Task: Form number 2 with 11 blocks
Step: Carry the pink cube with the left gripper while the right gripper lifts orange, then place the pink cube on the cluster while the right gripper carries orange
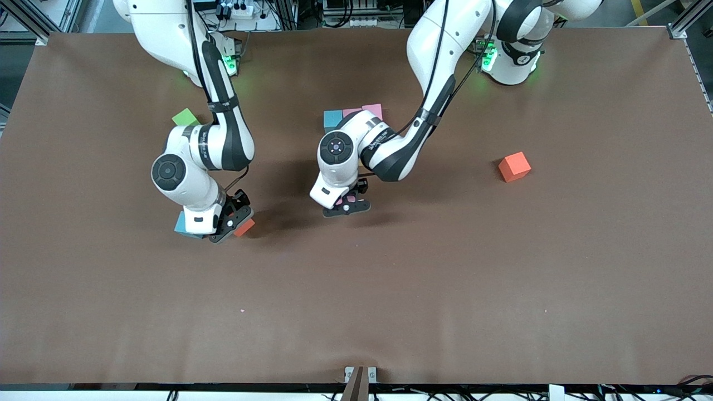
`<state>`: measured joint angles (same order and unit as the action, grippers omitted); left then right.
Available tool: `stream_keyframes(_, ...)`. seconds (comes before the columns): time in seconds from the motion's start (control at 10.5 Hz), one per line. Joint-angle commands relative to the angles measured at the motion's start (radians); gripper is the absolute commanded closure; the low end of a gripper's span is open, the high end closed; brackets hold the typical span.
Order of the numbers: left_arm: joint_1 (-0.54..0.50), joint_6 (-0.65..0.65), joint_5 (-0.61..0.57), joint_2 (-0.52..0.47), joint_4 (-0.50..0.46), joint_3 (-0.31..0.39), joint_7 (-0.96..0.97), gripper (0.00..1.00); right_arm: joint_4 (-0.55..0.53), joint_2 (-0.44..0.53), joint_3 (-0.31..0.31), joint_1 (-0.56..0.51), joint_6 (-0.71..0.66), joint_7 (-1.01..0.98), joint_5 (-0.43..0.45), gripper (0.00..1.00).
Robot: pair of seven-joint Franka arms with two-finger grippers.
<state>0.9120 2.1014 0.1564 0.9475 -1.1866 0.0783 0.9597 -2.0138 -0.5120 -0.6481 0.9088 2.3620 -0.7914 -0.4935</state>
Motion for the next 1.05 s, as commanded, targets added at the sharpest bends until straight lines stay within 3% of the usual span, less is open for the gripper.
stream_keyframes(0.0, 0.019, -0.009, 0.025, 0.020, 0.033, 0.021, -0.006, 1.00, -0.005, 0.024, 0.002, -0.004, -0.013, -0.016, -0.022, 0.83)
stream_keyframes(0.95, 0.033, 0.008, 0.023, 0.040, 0.016, 0.015, -0.013, 1.00, -0.002, 0.021, 0.002, -0.005, -0.013, -0.016, -0.022, 0.83)
